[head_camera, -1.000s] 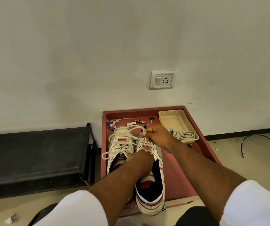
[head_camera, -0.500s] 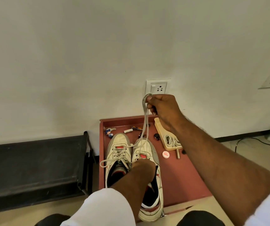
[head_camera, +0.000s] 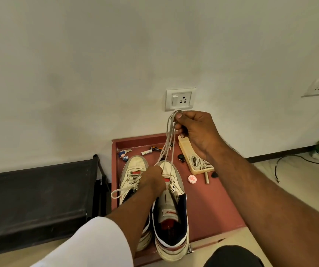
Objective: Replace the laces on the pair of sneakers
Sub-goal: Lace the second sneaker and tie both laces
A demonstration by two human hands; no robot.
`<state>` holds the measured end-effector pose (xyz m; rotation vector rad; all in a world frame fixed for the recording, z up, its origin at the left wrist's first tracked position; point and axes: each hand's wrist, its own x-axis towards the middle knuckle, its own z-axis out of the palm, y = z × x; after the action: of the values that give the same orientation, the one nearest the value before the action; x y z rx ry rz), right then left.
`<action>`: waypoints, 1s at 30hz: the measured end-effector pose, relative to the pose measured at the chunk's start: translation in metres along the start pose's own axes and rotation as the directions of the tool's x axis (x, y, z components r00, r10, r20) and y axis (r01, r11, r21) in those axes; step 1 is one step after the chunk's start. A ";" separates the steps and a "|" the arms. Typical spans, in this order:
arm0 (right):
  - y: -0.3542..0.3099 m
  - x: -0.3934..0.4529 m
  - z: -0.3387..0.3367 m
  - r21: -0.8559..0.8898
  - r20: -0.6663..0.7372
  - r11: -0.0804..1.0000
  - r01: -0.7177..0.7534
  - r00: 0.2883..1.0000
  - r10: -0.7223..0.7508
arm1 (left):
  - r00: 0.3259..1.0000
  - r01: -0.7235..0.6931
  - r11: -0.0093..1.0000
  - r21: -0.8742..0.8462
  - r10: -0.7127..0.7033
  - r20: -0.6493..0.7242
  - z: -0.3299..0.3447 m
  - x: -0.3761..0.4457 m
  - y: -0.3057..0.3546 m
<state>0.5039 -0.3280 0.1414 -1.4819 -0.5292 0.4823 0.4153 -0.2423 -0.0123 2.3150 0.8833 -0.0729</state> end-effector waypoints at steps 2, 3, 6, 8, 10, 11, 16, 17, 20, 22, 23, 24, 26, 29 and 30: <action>0.001 0.003 -0.004 -0.010 -0.020 1.000 0.010 1.000 -0.010 | 0.999 0.000 0.999 0.047 0.002 -0.039 0.004 0.002 -0.002; 0.001 0.005 -0.006 -0.016 -0.029 1.000 0.015 0.999 -0.015 | 0.998 -0.004 0.998 0.055 0.007 -0.063 0.007 0.002 -0.002; 0.004 0.008 -0.011 -0.021 -0.051 1.000 0.018 0.999 -0.019 | 0.992 -0.024 0.999 0.049 0.030 -0.121 0.015 0.003 -0.001; 0.006 0.008 -0.013 0.003 -0.056 1.000 0.015 0.998 -0.015 | 0.997 -0.056 0.989 0.134 0.064 -0.054 0.011 0.008 0.001; 0.008 0.006 -0.015 0.040 -0.050 0.999 0.006 0.999 -0.004 | 0.982 -0.163 0.952 0.258 0.132 0.134 -0.003 0.020 0.002; 0.009 0.005 -0.016 0.056 -0.047 0.998 0.001 0.999 0.001 | 0.953 -0.231 0.936 0.267 0.162 0.257 -0.014 0.026 0.003; 0.013 0.001 -0.020 0.177 -0.027 0.984 -0.028 0.999 0.033 | 0.792 -0.351 0.882 0.315 0.100 0.602 -0.035 0.058 -0.007; 0.014 0.002 -0.023 0.210 -0.046 0.977 -0.033 0.998 0.044 | 0.793 -0.356 0.875 0.328 0.096 0.602 -0.035 0.058 -0.009; 0.020 0.002 -0.046 0.360 -0.190 0.930 -0.075 0.970 0.152 | 0.804 -0.390 0.845 0.366 0.119 0.583 -0.030 0.054 -0.014; 0.030 0.000 -0.072 0.475 -0.318 0.875 -0.091 0.910 0.267 | 0.818 -0.405 0.827 0.389 0.138 0.559 -0.028 0.050 -0.015; 0.037 -0.001 -0.086 0.468 -0.389 0.878 -0.103 0.868 0.309 | 0.821 -0.412 0.819 0.400 0.143 0.553 -0.027 0.049 -0.015; 0.044 -0.002 -0.098 0.431 -0.452 0.893 -0.130 0.825 0.338 | 0.820 -0.416 0.813 0.408 0.141 0.554 -0.027 0.047 -0.015; 0.055 -0.002 -0.116 0.374 -0.548 0.910 -0.182 0.748 0.375 | 0.812 -0.421 0.804 0.420 0.128 0.570 -0.026 0.047 -0.014; 0.064 0.001 -0.125 0.378 -0.623 0.900 -0.216 0.660 0.420 | 0.818 -0.409 0.817 0.406 0.131 0.561 -0.026 0.048 -0.017; 0.064 0.000 -0.124 0.393 -0.631 0.894 -0.218 0.643 0.434 | 0.820 -0.404 0.821 0.404 0.128 0.558 -0.026 0.048 -0.019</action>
<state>0.5801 -0.4245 0.0752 -1.3519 0.4341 0.2133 0.4361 -0.1891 -0.0153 2.6769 0.2520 -0.8535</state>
